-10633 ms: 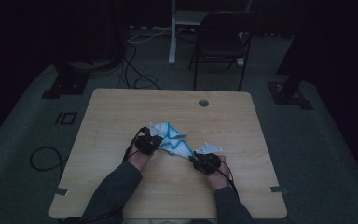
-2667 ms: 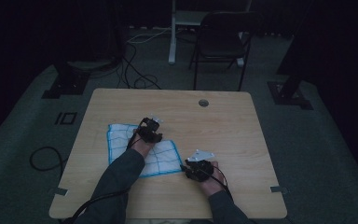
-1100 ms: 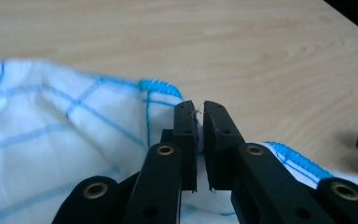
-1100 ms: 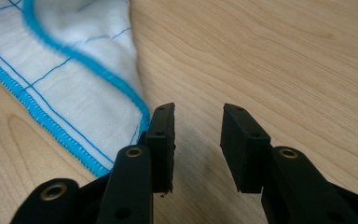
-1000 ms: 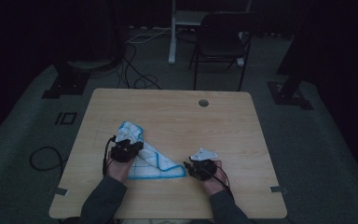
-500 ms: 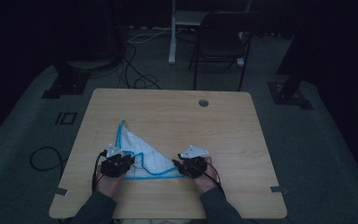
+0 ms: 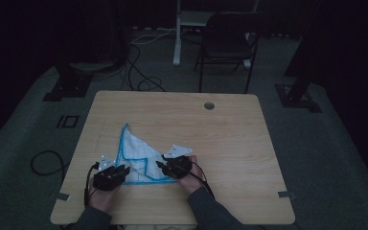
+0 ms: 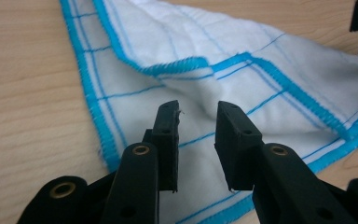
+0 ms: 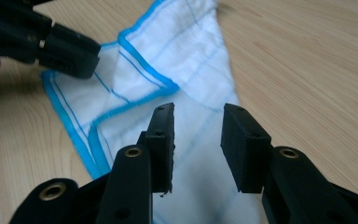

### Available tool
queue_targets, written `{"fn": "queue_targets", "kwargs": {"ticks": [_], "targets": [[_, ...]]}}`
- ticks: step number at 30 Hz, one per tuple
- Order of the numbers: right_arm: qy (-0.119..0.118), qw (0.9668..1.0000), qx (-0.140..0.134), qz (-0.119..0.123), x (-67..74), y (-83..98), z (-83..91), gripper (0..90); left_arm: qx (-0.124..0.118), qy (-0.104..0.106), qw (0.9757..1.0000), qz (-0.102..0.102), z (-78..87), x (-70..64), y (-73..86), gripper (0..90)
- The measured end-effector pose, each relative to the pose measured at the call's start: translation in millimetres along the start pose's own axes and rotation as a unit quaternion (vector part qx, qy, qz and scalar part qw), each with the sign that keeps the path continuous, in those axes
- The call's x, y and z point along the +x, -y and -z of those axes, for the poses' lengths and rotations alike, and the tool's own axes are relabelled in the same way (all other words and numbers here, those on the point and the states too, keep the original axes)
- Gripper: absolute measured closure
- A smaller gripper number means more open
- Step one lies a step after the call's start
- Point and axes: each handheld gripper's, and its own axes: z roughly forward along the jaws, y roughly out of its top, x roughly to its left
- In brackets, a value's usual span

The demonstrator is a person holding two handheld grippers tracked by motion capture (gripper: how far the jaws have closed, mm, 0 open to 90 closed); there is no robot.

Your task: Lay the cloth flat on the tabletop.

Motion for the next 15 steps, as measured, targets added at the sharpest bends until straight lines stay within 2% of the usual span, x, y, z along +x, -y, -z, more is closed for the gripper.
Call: {"fn": "queue_targets", "kwargs": {"ticks": [3, 6, 10, 15], "targets": [[-0.020, 0.9998, -0.003, -0.004, 2.0, -6.8, -9.4, 71.3, 0.003, -0.011, 0.9999, -0.008, -2.0, -1.7, 2.2, 70.5], [-0.032, 0.9995, -0.001, -0.008, 2.5, -12.7, -18.4, 71.6, 0.009, -0.015, 0.9996, -0.022, -4.9, -4.7, 3.0, 70.4], [-0.036, 0.9992, 0.006, -0.017, 2.3, -20.2, -31.0, 66.8, 0.017, -0.029, 0.9990, -0.031, -7.8, -7.0, 3.9, 69.2], [-0.052, 0.9981, 0.032, -0.008, 4.6, -28.1, -51.0, 58.9, 0.024, -0.039, 0.9980, -0.043, -11.5, -10.1, 5.0, 67.7]]}}
